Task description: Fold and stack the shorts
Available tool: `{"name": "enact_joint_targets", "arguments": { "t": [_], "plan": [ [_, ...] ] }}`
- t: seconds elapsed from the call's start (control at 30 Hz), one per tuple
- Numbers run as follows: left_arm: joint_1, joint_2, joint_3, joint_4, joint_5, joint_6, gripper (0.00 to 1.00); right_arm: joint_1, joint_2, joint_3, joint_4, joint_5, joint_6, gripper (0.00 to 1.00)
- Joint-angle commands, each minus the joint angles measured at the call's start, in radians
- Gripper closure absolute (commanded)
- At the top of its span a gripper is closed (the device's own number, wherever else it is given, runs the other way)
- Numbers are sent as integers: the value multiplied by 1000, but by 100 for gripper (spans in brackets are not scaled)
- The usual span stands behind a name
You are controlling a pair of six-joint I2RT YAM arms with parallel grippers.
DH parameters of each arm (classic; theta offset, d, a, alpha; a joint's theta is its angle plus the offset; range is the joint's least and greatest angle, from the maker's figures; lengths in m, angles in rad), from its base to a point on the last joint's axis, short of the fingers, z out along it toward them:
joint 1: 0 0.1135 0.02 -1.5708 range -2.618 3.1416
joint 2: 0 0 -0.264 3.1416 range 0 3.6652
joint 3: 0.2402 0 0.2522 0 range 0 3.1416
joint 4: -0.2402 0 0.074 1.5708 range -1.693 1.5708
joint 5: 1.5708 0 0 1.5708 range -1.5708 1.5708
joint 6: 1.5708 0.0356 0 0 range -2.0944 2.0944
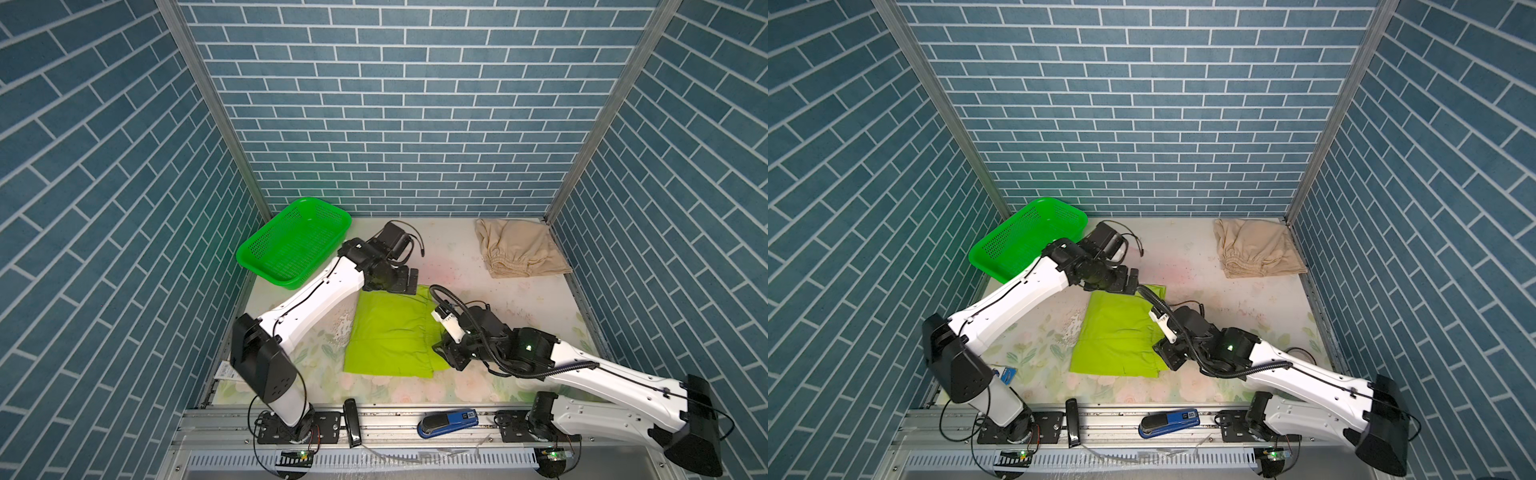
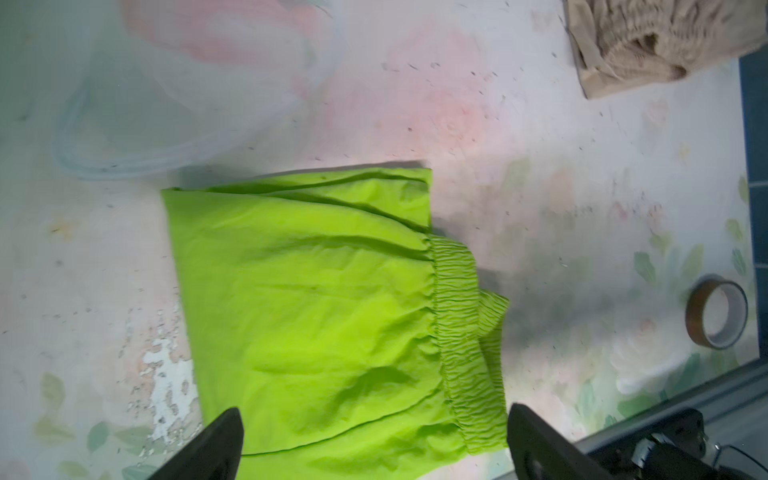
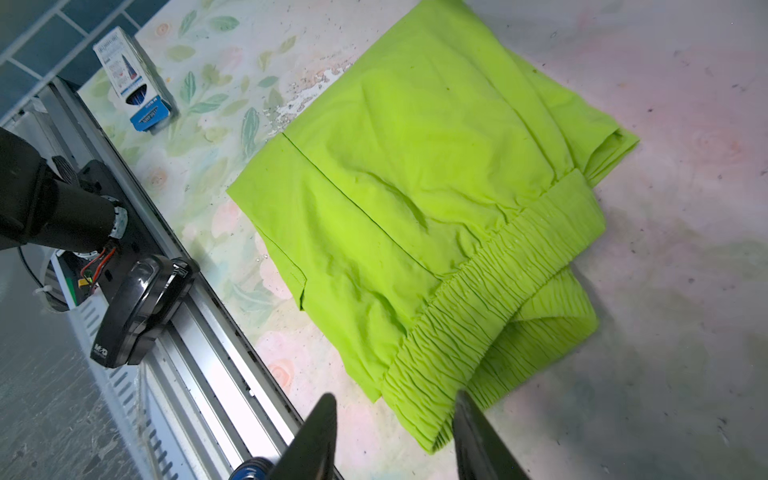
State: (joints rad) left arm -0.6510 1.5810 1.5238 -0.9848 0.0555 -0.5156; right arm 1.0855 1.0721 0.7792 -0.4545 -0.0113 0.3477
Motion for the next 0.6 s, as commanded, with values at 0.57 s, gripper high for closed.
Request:
{"name": "enact_joint_targets", "arguments": {
  "t": [0.57],
  "plan": [
    [274, -357, -675, 263, 107, -33, 0, -171, -264, -414, 272, -226, 671, 19]
  ]
}}
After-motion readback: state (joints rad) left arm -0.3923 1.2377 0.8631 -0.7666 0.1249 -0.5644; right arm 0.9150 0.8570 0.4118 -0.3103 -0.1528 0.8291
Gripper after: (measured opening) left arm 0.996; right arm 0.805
